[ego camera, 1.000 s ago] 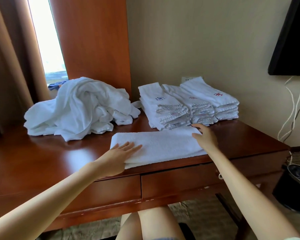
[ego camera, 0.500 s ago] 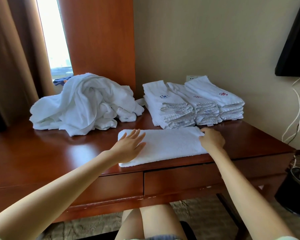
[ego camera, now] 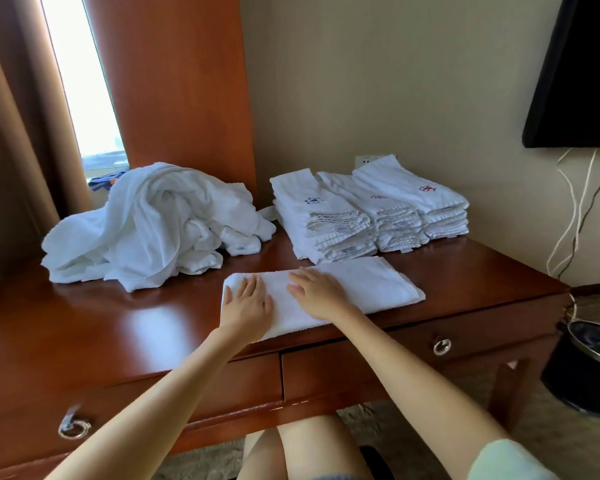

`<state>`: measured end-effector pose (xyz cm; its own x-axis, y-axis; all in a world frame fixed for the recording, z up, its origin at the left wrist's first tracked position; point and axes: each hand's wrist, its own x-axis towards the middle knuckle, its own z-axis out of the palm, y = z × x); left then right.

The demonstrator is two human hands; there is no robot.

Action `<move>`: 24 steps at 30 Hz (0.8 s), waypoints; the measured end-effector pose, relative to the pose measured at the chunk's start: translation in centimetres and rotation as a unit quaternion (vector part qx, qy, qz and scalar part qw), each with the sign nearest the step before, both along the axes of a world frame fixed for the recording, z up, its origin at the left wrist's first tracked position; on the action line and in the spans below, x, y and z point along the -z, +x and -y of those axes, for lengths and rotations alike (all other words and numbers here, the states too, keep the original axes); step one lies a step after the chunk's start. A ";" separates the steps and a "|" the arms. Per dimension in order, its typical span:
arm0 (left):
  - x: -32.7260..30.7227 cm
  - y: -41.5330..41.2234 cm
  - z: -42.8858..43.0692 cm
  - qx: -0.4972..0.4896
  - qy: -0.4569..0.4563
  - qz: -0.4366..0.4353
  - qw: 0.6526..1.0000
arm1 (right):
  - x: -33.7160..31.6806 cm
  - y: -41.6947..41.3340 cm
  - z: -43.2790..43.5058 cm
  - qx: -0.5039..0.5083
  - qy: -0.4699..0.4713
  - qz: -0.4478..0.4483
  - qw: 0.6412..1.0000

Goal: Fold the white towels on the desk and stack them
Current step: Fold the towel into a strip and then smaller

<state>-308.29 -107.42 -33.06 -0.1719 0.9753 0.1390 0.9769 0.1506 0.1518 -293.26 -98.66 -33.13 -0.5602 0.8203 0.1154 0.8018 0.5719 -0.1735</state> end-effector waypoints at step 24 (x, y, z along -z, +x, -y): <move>-4.5 -7.0 -0.2 -0.182 -0.110 0.543 0.812 | -5.4 15.6 -6.6 0.257 -0.336 -0.242 0.873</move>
<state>-315.30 -107.25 -28.52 -0.3597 0.8132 -0.4575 0.1698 0.5391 0.8249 -277.68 -92.10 -27.74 -0.1173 0.9224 -0.3680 0.6630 -0.2032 -0.7205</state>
